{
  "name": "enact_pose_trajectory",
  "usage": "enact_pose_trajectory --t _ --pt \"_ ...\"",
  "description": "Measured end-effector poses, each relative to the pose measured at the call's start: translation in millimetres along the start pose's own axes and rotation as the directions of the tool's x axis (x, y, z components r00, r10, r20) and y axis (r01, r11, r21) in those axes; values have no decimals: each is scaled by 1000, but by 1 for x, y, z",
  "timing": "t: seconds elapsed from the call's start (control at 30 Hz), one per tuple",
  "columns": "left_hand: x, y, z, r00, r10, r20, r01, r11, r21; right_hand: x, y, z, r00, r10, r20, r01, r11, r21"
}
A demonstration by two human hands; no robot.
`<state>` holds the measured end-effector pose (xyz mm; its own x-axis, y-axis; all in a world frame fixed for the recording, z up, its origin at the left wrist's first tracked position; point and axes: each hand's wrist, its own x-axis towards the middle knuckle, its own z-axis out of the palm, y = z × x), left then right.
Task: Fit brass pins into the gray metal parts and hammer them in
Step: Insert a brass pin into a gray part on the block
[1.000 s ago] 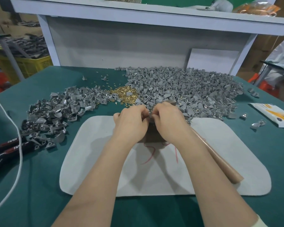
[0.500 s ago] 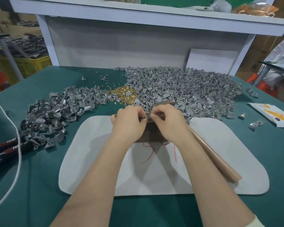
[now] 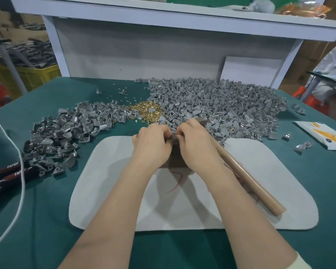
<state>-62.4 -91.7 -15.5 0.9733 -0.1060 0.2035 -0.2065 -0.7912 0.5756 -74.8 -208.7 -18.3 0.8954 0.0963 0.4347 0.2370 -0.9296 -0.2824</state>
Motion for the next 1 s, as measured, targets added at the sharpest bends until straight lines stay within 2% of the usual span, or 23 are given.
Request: enact_pose_trajectory --t 0.23,0.47,0.67,0.9,1.0 --pt "-2 2 -3 1000 3 10 -3 1000 -13 -1 -2 -2 1000 -6 9 6 999 41" --pt "-2 3 -3 1000 11 10 -11 1000 -1 1 -4 -1 999 29 17 -29 1000 -6" --pt "-3 1 -3 1000 11 4 -11 999 -46 0 2 3 996 83 -19 -80 986 145" --pt "-3 -1 -2 1000 7 -10 -7 999 -41 2 17 -5 976 213 52 -217 901 376" --pt "-2 -1 -2 1000 8 -12 -8 999 -42 2 15 -5 972 232 48 -232 892 388"
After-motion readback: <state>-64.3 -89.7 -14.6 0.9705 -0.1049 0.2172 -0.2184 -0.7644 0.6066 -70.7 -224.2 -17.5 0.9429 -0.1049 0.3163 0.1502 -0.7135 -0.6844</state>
